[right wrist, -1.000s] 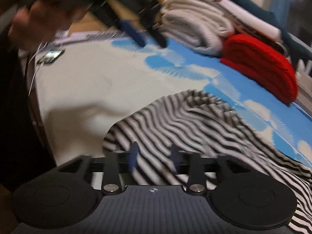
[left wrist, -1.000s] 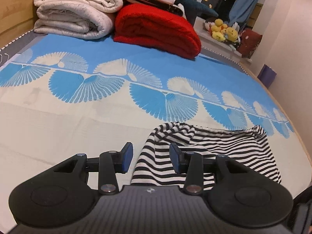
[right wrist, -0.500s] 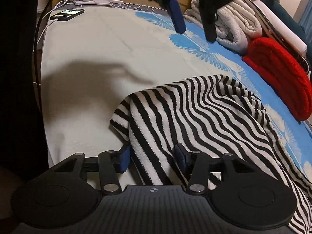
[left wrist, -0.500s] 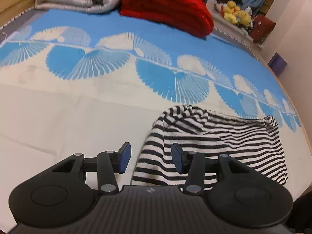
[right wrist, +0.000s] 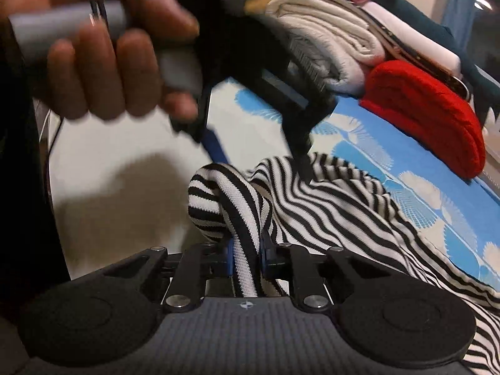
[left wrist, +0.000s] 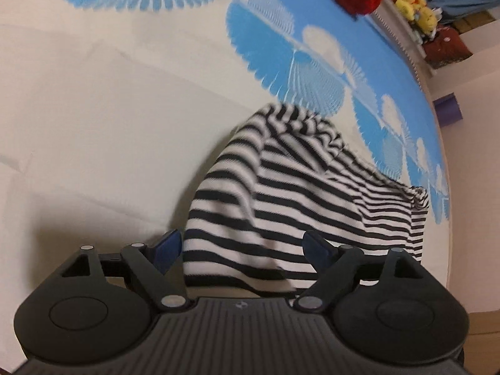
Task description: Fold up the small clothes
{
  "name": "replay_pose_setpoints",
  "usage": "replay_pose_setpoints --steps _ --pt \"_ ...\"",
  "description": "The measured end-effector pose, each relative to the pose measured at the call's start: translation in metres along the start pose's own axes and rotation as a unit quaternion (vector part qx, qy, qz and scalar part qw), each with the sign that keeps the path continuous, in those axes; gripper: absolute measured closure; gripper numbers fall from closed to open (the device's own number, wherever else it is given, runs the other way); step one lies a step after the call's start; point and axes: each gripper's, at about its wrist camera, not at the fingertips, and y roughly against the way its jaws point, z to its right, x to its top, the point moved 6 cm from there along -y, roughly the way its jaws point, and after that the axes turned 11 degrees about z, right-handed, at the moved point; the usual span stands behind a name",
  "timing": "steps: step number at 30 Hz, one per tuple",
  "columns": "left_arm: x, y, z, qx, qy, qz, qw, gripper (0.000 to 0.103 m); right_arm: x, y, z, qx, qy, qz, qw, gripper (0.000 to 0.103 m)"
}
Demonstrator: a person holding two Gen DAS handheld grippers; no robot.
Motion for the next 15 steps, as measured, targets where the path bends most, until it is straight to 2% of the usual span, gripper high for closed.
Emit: replay_pose_setpoints --steps 6,10,12,13,14,15 --pt "0.003 -0.038 0.005 -0.038 0.029 -0.042 0.9979 0.015 0.003 0.012 0.006 -0.005 -0.032 0.013 0.999 0.087" --pt "0.005 -0.058 0.015 -0.068 0.013 -0.051 0.9963 0.018 0.005 0.021 0.012 -0.006 -0.058 0.024 0.998 0.088" --pt "0.005 -0.064 0.016 -0.074 0.014 -0.053 0.9958 0.026 0.007 0.027 0.017 -0.004 -0.075 0.029 0.997 0.088" --pt "0.005 -0.066 0.017 -0.075 0.012 -0.053 0.9957 0.036 0.007 0.030 0.019 -0.004 -0.084 0.031 0.996 0.088" --pt "0.006 -0.068 0.017 -0.076 0.009 -0.052 0.9957 0.050 0.007 0.032 0.020 -0.002 -0.091 0.033 0.995 0.088" --pt "0.006 -0.068 0.019 -0.081 0.005 -0.051 0.9954 0.059 0.007 0.034 0.021 -0.002 -0.097 0.034 0.995 0.088"
